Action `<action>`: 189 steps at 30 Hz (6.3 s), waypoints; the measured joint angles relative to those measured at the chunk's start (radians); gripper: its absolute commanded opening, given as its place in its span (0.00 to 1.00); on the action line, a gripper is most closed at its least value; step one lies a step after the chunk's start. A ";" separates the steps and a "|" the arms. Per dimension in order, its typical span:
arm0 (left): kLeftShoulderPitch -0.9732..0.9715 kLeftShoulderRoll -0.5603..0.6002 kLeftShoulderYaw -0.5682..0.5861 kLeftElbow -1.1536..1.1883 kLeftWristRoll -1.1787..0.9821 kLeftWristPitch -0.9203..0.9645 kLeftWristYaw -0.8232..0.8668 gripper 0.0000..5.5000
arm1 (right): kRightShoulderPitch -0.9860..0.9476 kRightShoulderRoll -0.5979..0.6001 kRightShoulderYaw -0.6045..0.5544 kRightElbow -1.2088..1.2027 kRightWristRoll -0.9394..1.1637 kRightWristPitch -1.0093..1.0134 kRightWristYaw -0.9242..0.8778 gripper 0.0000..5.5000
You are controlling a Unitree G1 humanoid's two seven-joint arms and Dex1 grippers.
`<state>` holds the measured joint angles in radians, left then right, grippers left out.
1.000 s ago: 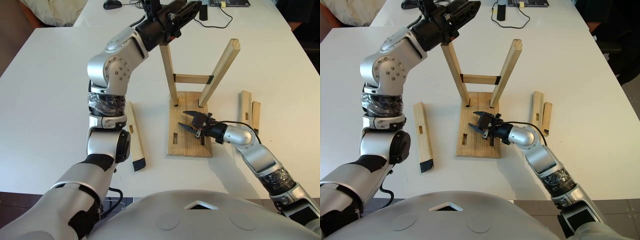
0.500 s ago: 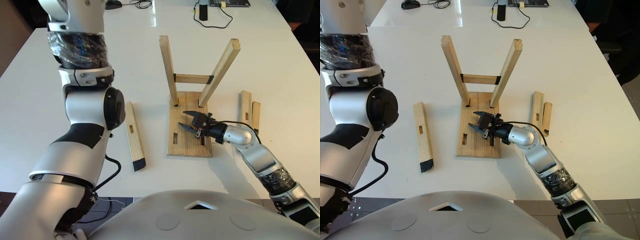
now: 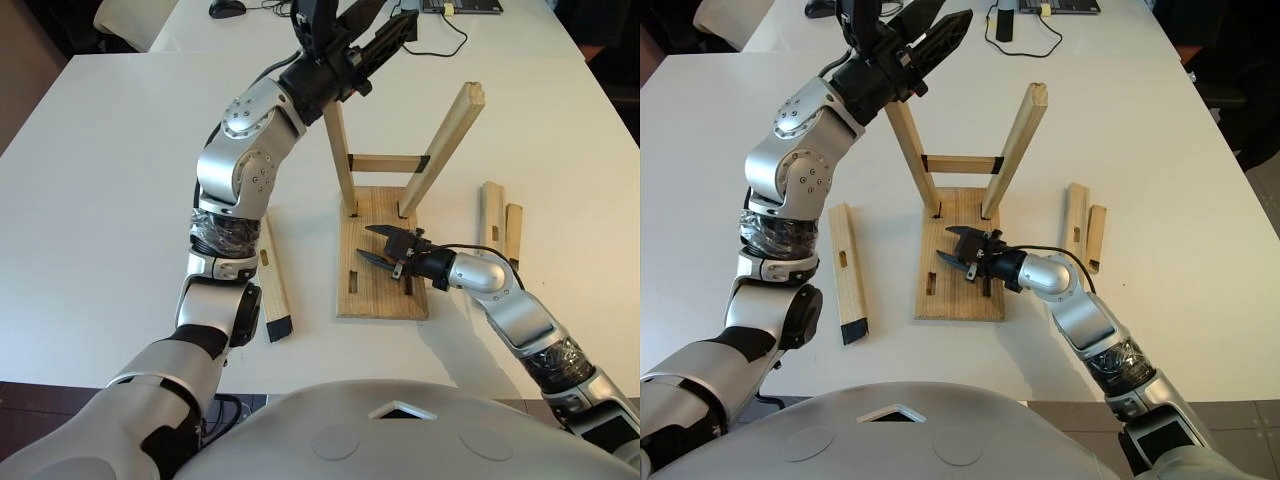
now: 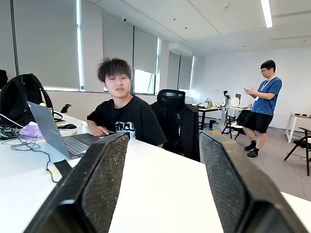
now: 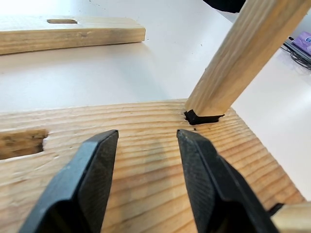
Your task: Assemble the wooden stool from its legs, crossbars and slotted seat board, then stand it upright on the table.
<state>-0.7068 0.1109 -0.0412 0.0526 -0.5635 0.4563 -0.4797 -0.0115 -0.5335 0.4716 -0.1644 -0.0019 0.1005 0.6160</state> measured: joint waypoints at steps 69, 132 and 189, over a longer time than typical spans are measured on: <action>0.991 0.633 -0.021 -0.291 0.472 -0.489 -0.307 0.48 | 0.435 0.017 -0.780 -0.168 0.175 0.355 -0.259 0.40; -0.074 0.288 0.325 -0.319 -0.836 0.466 0.282 0.61 | -0.287 -0.007 -0.528 -0.368 -0.224 -0.179 -0.435 0.07; -0.054 0.370 0.199 -0.371 -0.695 0.446 -0.067 0.23 | -0.194 0.089 -0.392 -0.424 -0.139 -0.229 -0.226 0.18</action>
<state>-0.7605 0.4806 0.1578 -0.3181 -1.2587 0.9025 -0.5468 -0.2051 -0.4441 0.0794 -0.5882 -0.1407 -0.1288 0.3903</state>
